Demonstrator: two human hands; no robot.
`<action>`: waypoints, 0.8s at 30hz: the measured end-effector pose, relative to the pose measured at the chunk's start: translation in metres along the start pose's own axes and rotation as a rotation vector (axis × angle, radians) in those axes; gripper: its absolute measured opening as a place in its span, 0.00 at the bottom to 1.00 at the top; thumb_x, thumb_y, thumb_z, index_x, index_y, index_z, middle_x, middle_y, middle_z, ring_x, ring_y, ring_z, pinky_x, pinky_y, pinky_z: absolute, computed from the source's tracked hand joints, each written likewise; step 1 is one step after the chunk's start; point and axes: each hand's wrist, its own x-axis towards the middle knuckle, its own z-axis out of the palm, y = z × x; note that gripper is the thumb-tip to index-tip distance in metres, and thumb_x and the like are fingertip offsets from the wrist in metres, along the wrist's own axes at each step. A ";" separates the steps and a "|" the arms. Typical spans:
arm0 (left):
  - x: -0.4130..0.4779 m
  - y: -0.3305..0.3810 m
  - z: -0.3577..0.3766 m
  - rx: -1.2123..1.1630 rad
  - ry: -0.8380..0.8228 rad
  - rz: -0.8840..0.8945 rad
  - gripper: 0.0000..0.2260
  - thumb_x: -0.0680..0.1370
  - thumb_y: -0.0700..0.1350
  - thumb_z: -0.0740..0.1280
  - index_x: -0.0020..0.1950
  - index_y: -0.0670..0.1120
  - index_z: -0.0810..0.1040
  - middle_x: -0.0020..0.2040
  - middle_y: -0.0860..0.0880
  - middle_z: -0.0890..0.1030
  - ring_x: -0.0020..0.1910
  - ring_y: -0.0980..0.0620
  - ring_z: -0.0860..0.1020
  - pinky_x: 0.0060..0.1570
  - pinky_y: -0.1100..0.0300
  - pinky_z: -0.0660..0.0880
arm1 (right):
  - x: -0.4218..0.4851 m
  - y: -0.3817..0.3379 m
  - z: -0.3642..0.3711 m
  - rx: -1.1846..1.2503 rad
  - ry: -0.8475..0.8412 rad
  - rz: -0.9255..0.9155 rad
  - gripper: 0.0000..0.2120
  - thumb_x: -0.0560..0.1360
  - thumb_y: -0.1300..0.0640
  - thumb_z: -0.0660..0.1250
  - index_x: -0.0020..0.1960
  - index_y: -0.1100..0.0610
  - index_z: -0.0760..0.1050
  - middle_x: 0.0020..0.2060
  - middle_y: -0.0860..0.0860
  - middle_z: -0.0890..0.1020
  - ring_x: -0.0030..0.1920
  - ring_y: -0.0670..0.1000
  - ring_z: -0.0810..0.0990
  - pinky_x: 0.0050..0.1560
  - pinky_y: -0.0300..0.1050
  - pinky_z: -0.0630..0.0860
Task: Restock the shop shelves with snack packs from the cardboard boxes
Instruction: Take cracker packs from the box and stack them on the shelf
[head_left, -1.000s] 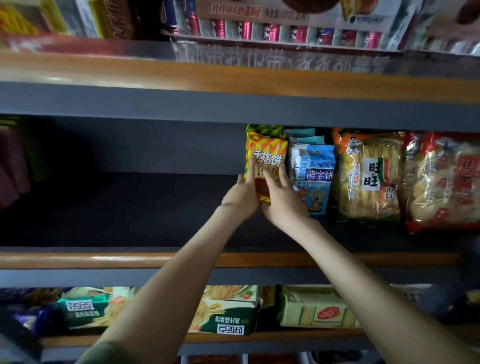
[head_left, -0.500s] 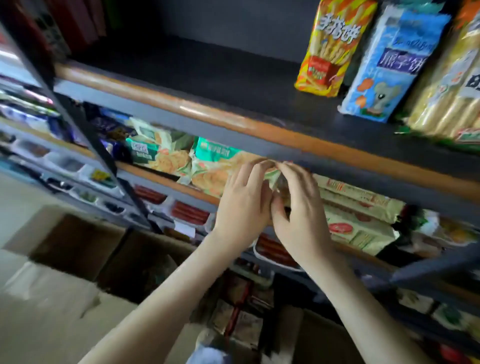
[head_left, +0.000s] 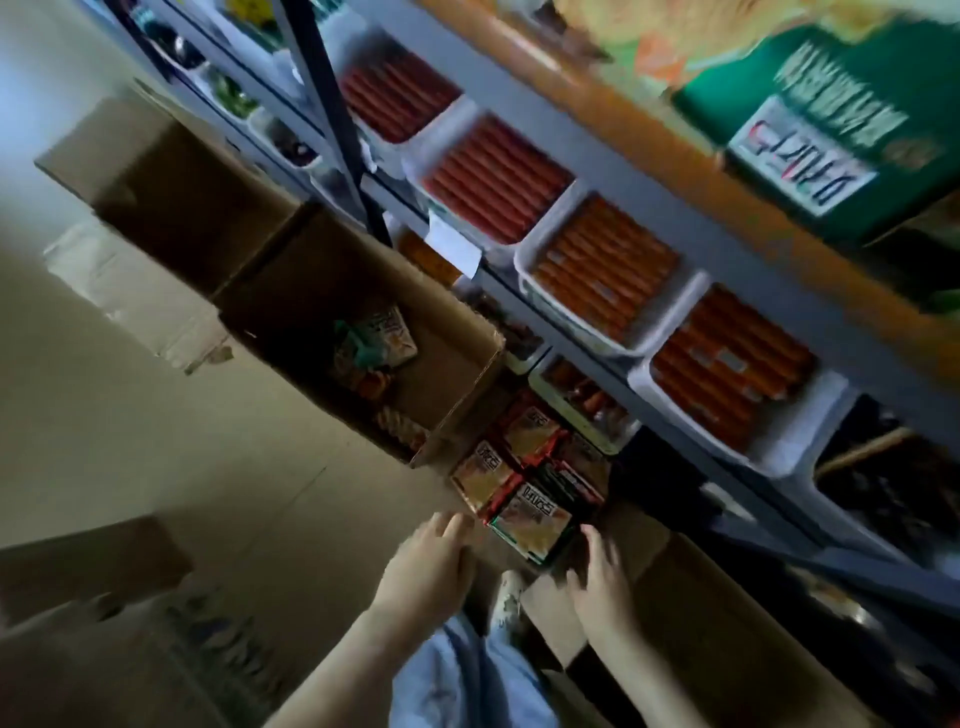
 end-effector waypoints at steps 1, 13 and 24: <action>0.010 -0.017 0.021 0.016 -0.040 -0.024 0.19 0.82 0.49 0.49 0.70 0.48 0.68 0.65 0.49 0.72 0.63 0.48 0.73 0.61 0.57 0.69 | 0.017 0.009 0.022 -0.045 -0.039 0.018 0.31 0.79 0.58 0.63 0.77 0.56 0.53 0.74 0.56 0.59 0.70 0.54 0.67 0.64 0.41 0.67; 0.102 -0.146 0.230 -0.016 -0.242 -0.127 0.18 0.82 0.42 0.55 0.73 0.47 0.64 0.67 0.47 0.69 0.64 0.46 0.70 0.59 0.58 0.65 | 0.233 0.115 0.206 -0.642 -0.080 -0.098 0.65 0.64 0.35 0.74 0.74 0.49 0.25 0.75 0.59 0.33 0.75 0.62 0.34 0.70 0.64 0.34; 0.095 -0.123 0.188 -0.249 -0.167 -0.141 0.17 0.81 0.41 0.59 0.71 0.47 0.70 0.64 0.44 0.73 0.60 0.43 0.74 0.59 0.56 0.68 | 0.192 0.091 0.166 -0.689 -0.022 -0.120 0.54 0.69 0.41 0.70 0.76 0.48 0.32 0.75 0.58 0.43 0.74 0.61 0.45 0.72 0.65 0.46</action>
